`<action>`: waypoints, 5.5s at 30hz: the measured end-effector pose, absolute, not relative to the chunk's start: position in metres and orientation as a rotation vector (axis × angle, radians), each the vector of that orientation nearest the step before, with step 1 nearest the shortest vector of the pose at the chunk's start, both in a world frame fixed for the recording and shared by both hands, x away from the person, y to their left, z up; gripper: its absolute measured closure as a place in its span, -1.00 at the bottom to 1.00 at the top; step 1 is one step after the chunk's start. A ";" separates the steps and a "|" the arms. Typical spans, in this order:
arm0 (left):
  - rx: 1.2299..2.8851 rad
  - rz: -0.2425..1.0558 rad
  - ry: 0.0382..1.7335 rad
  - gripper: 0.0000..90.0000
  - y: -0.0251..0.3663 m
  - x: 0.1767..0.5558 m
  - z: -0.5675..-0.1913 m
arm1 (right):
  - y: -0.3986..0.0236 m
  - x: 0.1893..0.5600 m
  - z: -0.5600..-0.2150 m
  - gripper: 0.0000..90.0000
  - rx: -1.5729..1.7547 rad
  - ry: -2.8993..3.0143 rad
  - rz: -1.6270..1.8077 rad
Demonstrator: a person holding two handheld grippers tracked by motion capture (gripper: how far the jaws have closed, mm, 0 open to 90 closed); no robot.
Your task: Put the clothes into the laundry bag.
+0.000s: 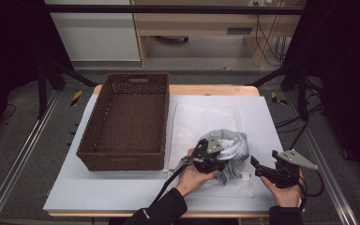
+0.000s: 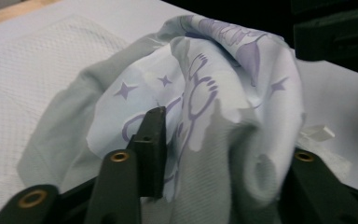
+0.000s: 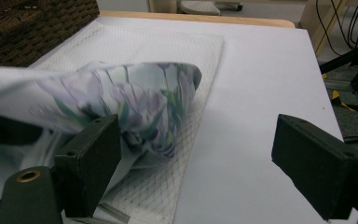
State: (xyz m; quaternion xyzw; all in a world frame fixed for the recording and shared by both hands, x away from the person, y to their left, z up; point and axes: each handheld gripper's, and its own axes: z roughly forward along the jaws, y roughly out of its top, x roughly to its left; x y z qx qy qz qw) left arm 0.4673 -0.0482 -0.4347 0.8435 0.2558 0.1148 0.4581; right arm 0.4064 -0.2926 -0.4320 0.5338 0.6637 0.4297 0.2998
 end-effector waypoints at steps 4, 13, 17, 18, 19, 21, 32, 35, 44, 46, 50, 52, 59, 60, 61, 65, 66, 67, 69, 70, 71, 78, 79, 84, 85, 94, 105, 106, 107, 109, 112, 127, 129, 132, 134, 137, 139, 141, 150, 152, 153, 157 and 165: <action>2.088 0.274 0.633 -0.31 -0.046 0.465 -0.431 | -0.294 0.406 -0.431 -0.64 1.419 1.748 1.153; 2.030 0.307 0.587 -0.56 0.007 0.434 -0.388 | -0.289 0.398 -0.418 -0.65 1.385 1.721 1.225; 2.042 0.362 0.632 -0.42 0.037 0.420 -0.392 | -0.273 0.397 -0.414 -0.69 1.341 1.767 1.249; 2.042 0.362 0.632 -0.35 0.037 0.420 -0.392 | -0.273 0.397 -0.414 -0.69 1.341 1.767 1.249; 2.043 0.384 0.657 -0.26 0.051 0.414 -0.399 | -0.262 0.397 -0.413 -0.71 1.316 1.799 1.264; 2.057 0.414 0.682 -0.11 0.064 0.410 -0.408 | -0.249 0.399 -0.412 -0.75 1.293 1.836 1.272; 2.095 0.436 0.787 0.44 0.100 0.396 -0.440 | -0.185 0.421 -0.421 -0.82 1.233 2.000 1.217; 2.107 0.422 0.812 0.69 0.102 0.396 -0.453 | -0.177 0.430 -0.439 -0.81 1.272 2.033 1.131; 2.111 0.420 0.794 0.99 0.092 0.403 -0.470 | -0.177 0.431 -0.469 -0.29 1.258 2.075 0.975; 2.118 0.417 0.792 0.99 0.091 0.403 -0.472 | -0.179 0.431 -0.472 0.00 1.267 2.074 0.992; 2.143 0.402 0.783 0.99 0.087 0.405 -0.478 | -0.183 0.432 -0.471 0.38 1.309 2.090 1.025; 2.156 0.397 0.785 0.99 0.086 0.406 -0.481 | -0.188 0.432 -0.468 0.57 1.345 2.090 1.056; 2.166 0.395 0.787 0.99 0.085 0.406 -0.482 | -0.226 0.421 -0.441 0.64 1.397 1.966 1.121; 2.164 0.395 0.788 0.99 0.085 0.406 -0.482 | -0.235 0.419 -0.438 0.64 1.406 1.940 1.117; 2.164 0.395 0.788 0.99 0.085 0.406 -0.482 | -0.244 0.417 -0.436 0.64 1.415 1.914 1.111; 2.157 0.397 0.782 0.99 0.085 0.406 -0.480 | -0.272 0.413 -0.438 0.63 1.435 1.890 1.045; 2.155 0.397 0.778 0.99 0.084 0.405 -0.480 | -0.276 0.412 -0.441 0.62 1.434 1.894 1.057; 2.158 0.394 0.779 0.99 0.083 0.406 -0.481 | -0.277 0.413 -0.444 0.61 1.426 1.906 1.060; 2.162 0.395 0.782 0.99 0.083 0.406 -0.482 | -0.275 0.415 -0.449 0.57 1.405 1.928 1.021; 2.165 0.393 0.781 0.99 0.082 0.406 -0.482 | -0.272 0.416 -0.451 0.51 1.392 1.931 1.008; 2.166 0.395 0.782 0.99 0.082 0.406 -0.483 | -0.270 0.417 -0.452 0.42 1.389 1.931 0.998; 2.173 0.393 0.785 0.99 0.081 0.406 -0.485 | -0.255 0.398 -0.416 -0.17 1.284 1.802 1.169; 2.174 0.397 0.784 0.99 0.080 0.406 -0.485 | -0.249 0.396 -0.412 -0.18 1.268 1.820 1.208; 2.175 0.403 0.788 0.99 0.080 0.406 -0.485 | -0.205 0.412 -0.428 -0.24 1.262 1.994 1.151; 2.182 0.414 0.784 0.99 0.079 0.406 -0.485 | -0.197 0.417 -0.436 -0.24 1.267 2.024 1.124; 2.189 0.411 0.787 0.99 0.079 0.406 -0.484 | -0.193 0.437 -0.477 0.76 1.356 2.084 0.900; 2.185 0.401 0.798 0.98 0.080 0.406 -0.484 | -0.265 0.410 -0.423 0.79 1.445 1.822 1.049; 2.185 0.401 0.798 0.98 0.080 0.406 -0.484 | -0.265 0.410 -0.423 0.79 1.445 1.822 1.049; 2.184 0.397 0.799 0.98 0.080 0.407 -0.484 | -0.266 0.417 -0.435 0.78 1.456 1.880 0.978; 2.183 0.394 0.805 0.98 0.081 0.407 -0.484 | -0.261 0.425 -0.451 0.77 1.446 1.944 0.881; 2.181 0.396 0.808 0.98 0.081 0.407 -0.483 | -0.256 0.428 -0.459 0.74 1.400 1.963 0.826; 2.180 0.403 0.798 0.99 0.077 0.405 -0.482 | -0.197 0.407 -0.415 0.38 1.156 2.042 1.229; 2.185 0.400 0.799 0.99 0.077 0.405 -0.483 | -0.180 0.414 -0.428 0.39 1.143 2.124 1.219; 2.185 0.397 0.802 0.99 0.077 0.405 -0.484 | -0.162 0.423 -0.451 0.37 1.156 2.197 1.147; 2.187 0.396 0.802 0.99 0.077 0.405 -0.483 | -0.159 0.425 -0.458 0.37 1.165 2.216 1.129; 2.189 0.400 0.804 0.99 0.077 0.405 -0.483 | -0.160 0.432 -0.477 0.40 1.203 2.250 1.042; 2.193 0.399 0.807 0.99 0.077 0.405 -0.483 | -0.163 0.433 -0.482 0.39 1.209 2.253 0.996; 2.194 0.398 0.808 0.99 0.078 0.405 -0.483 | -0.166 0.432 -0.484 0.42 1.200 2.239 0.979; 2.190 0.396 0.807 0.97 0.077 0.404 -0.483 | -0.166 0.434 -0.484 0.89 1.216 2.201 0.940; 2.190 0.397 0.806 0.97 0.077 0.404 -0.483 | -0.164 0.435 -0.483 0.97 1.225 2.195 0.913; 2.190 0.398 0.805 0.97 0.077 0.404 -0.483 | -0.164 0.435 -0.481 0.98 1.241 2.202 0.909; 2.185 0.393 0.803 0.95 0.077 0.404 -0.483 | -0.168 0.432 -0.473 0.98 1.238 2.171 0.961; 2.155 0.422 0.743 0.74 0.074 0.401 -0.469 | -0.180 0.426 -0.455 0.98 1.197 2.110 1.107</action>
